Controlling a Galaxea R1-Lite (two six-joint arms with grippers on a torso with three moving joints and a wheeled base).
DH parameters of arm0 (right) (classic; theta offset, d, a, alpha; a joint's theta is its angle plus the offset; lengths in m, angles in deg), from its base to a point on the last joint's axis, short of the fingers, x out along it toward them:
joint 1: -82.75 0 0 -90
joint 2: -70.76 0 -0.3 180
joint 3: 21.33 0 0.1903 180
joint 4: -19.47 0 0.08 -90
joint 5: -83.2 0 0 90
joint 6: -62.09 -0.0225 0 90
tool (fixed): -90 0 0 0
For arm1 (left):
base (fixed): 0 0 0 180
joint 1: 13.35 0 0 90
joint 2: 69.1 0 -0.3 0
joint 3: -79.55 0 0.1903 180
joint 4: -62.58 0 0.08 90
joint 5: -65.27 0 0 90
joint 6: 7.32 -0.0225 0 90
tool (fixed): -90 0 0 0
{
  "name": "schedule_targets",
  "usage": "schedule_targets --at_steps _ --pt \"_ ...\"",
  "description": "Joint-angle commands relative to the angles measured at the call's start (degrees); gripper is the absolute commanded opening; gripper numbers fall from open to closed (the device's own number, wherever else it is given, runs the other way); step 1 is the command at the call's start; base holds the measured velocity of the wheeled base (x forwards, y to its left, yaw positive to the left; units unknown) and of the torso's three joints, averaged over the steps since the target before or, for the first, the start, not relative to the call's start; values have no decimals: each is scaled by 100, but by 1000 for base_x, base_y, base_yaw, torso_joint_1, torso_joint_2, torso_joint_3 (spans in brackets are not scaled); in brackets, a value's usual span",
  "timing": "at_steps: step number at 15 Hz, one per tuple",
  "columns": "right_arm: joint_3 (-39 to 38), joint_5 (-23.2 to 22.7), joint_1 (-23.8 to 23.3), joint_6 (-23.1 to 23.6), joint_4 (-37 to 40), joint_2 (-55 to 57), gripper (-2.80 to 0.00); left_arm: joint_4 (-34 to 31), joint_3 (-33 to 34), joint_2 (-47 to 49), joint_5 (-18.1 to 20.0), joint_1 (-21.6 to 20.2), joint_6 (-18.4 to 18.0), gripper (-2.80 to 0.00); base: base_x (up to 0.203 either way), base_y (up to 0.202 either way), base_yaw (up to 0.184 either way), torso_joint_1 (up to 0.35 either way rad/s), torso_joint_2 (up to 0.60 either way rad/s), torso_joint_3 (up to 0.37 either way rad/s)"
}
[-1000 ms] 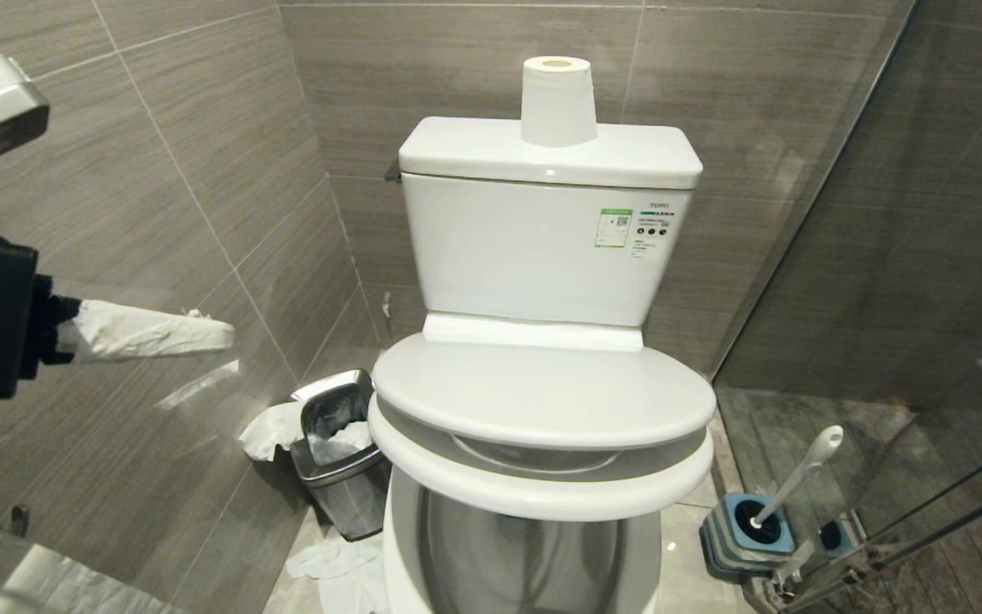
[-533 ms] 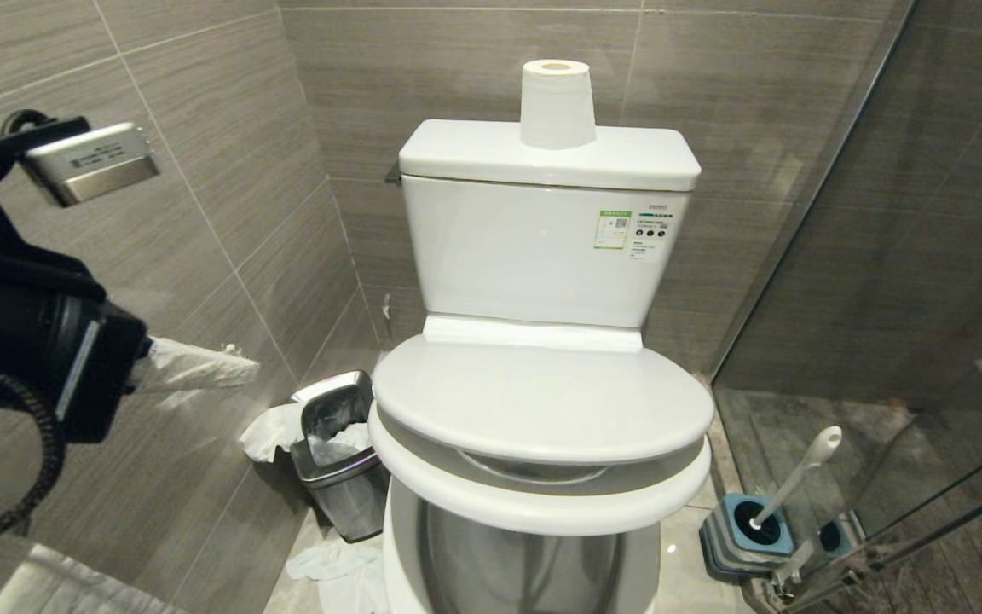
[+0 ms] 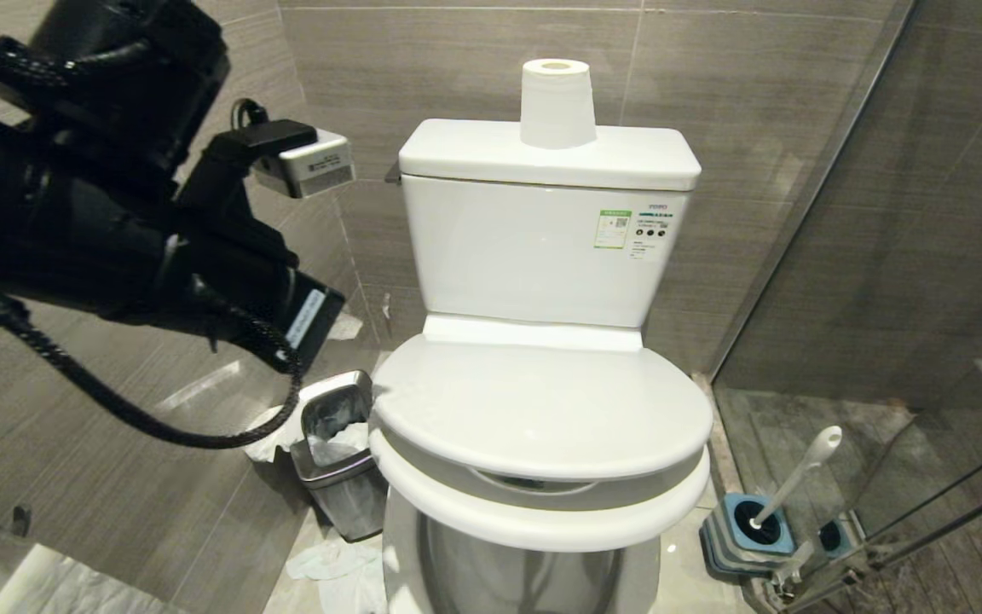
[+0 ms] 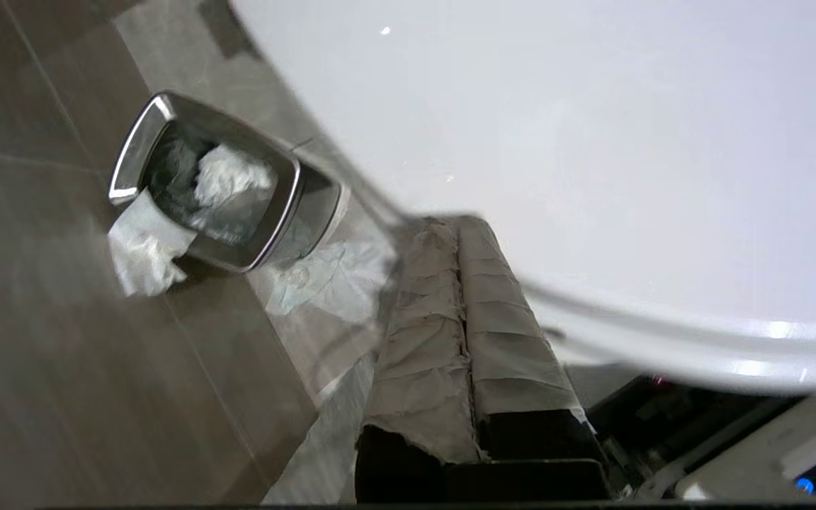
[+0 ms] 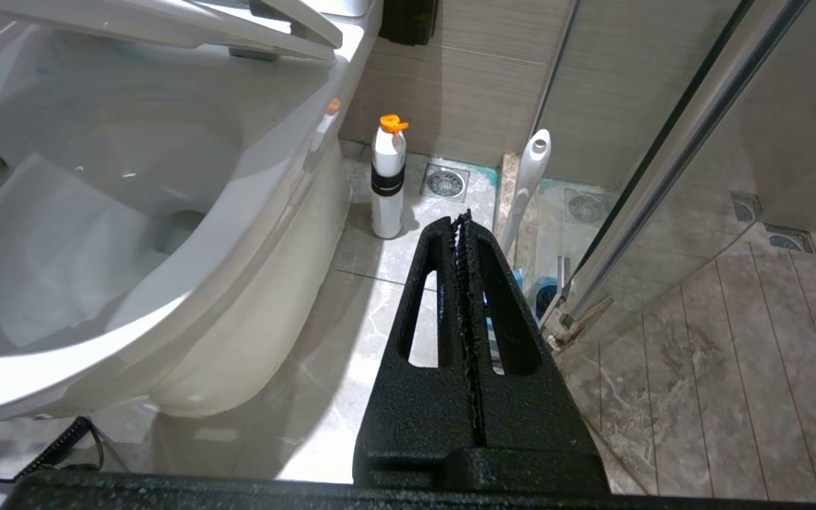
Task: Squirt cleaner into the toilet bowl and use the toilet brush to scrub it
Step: Close the toilet lid
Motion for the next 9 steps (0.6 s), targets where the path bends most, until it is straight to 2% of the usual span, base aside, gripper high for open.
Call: schedule_targets --at_steps 1,3,5,9 --pt "-5 0 1 2 2 0 -280 442 -47 610 -127 421 261 -280 0 0 0 0 0 0" --pt "-7 0 1 2 2 0 -280 585 -78 855 -214 584 369 -280 0 0 0 0 0 0" --pt "1 0 1 2 2 1 -280 965 -91 1068 -505 687 406 -280 0 0 0 0 0 0" --pt "-7 0 1 2 2 0 -280 838 82 1275 -586 771 418 -280 0 0 0 0 0 0"
